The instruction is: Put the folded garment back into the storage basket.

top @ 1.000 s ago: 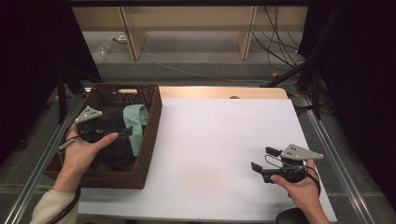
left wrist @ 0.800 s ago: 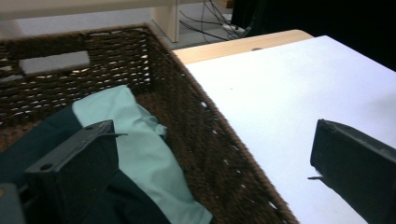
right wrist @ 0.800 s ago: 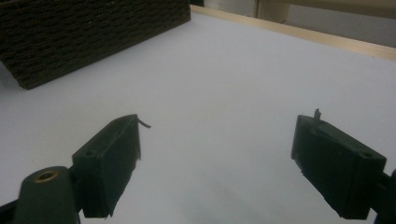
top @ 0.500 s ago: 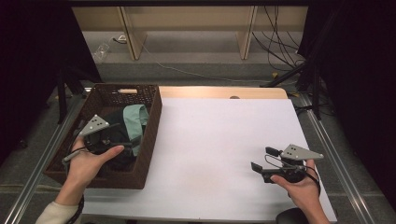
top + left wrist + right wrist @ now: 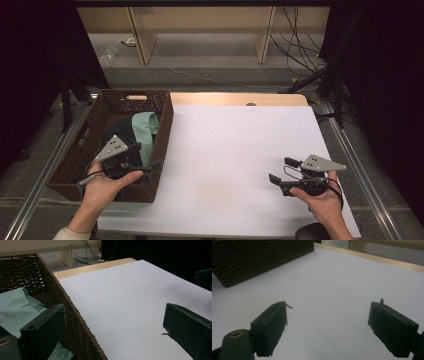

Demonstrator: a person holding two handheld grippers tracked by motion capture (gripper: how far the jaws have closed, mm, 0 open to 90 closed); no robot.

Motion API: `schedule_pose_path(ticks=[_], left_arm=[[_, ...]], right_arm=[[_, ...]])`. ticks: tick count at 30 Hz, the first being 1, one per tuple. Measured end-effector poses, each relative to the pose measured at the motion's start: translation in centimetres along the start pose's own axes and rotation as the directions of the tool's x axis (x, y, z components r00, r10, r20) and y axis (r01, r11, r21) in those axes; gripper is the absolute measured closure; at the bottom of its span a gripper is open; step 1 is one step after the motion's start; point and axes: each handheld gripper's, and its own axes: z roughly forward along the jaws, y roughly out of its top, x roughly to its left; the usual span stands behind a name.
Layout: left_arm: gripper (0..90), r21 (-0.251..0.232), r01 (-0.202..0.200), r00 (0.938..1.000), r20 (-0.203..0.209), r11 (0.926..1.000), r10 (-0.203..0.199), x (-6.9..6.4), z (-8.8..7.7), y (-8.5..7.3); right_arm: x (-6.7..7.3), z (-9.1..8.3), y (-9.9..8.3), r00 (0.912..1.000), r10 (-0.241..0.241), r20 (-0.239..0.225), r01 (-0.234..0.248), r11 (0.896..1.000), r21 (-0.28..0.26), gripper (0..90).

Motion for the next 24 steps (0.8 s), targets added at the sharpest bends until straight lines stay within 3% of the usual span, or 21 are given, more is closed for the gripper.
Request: schedule_pose_path(ticks=[10, 24], left_arm=[[4.3, -0.019, -0.019, 0.9994, 0.028, 0.9996, 0.02, -1.2, -0.1, -0.7], [4.0, -0.014, -0.03, 0.9993, 0.023, 0.9994, 0.031, -2.1, 0.4, -1.8]], right_arm=[[0.0, 0.0, 0.0, 1.0, -0.003, -0.001, 0.003, 1.0, 0.002, 16.3], [0.1, 0.0, 0.1, 0.9998, -0.016, -0.008, 0.016, 1.0, -0.001, 16.3]])
